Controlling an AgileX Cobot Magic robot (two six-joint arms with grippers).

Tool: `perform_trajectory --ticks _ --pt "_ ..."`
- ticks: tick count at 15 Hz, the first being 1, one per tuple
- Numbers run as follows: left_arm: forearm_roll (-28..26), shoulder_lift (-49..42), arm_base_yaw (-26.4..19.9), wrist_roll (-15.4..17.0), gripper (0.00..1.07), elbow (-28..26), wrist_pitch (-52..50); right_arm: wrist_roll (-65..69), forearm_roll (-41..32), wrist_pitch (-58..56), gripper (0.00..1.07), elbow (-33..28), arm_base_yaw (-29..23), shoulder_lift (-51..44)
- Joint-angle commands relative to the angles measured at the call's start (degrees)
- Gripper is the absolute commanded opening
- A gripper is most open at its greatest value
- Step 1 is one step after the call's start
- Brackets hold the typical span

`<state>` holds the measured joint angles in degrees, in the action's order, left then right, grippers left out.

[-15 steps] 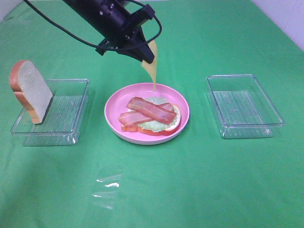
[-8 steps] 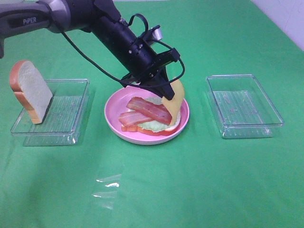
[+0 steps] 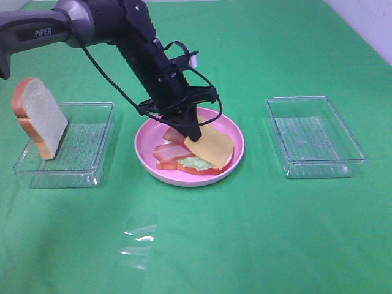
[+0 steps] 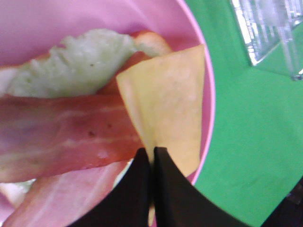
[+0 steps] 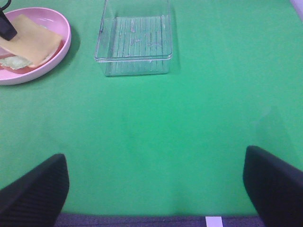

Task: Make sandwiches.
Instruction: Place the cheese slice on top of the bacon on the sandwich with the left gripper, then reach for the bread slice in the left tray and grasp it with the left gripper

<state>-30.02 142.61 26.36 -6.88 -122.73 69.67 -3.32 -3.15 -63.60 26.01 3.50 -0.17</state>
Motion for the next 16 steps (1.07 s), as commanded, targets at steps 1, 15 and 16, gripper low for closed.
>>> perform_trajectory --ticks 1,15,16 --pt "1.1 -0.5 0.2 0.5 0.0 0.0 5.8 0.2 -0.1 0.1 0.96 -0.1 0.0 -1.8" --pt "10.5 -0.7 0.2 8.0 0.98 -5.9 5.7 0.2 -0.1 0.1 0.96 -0.1 0.0 -1.8" --pt "11.0 -1.4 0.2 7.7 1.02 -6.1 5.7 0.2 -0.1 0.1 0.96 -0.1 0.0 -1.8"
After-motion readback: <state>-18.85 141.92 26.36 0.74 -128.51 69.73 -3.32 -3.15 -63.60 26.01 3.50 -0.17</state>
